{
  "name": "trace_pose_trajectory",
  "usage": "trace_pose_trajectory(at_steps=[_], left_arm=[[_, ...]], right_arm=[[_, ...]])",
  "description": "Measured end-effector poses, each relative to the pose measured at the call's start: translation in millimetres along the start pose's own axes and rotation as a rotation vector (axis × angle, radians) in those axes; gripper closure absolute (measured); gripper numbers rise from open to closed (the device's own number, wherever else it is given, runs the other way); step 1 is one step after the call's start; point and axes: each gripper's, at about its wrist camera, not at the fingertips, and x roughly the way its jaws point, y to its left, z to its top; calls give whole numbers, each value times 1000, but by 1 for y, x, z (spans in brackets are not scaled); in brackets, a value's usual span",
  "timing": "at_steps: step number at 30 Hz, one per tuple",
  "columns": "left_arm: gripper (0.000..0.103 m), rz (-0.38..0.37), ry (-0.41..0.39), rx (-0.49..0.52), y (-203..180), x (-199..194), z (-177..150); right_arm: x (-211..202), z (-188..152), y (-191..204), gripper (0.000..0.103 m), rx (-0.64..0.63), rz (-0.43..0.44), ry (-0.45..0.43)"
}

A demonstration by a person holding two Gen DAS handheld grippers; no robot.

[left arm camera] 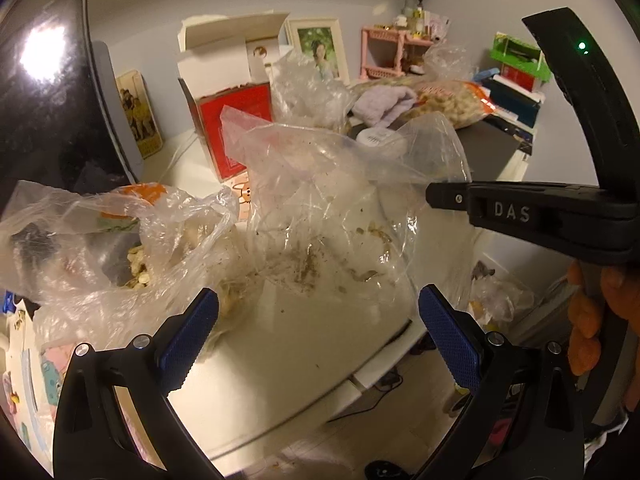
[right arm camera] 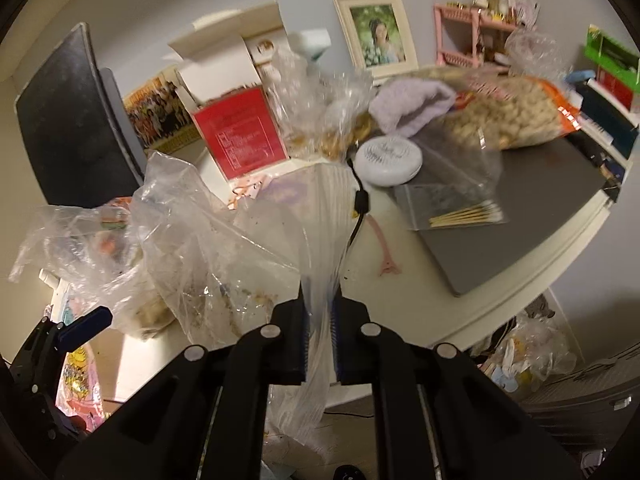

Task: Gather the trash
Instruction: 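Close the right tool on the bag's zip edge and lift it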

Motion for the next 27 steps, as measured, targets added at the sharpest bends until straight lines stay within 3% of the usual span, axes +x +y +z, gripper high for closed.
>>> trace_pose_trajectory(at_steps=[15, 27], left_arm=[[6, 29, -68, -32, 1, -91, -50], [6, 118, -88, -99, 21, -186, -131]], right_arm=[[-87, -57, 44, 92, -63, 17, -60], [-137, -133, 116, 92, -156, 101, -57]])
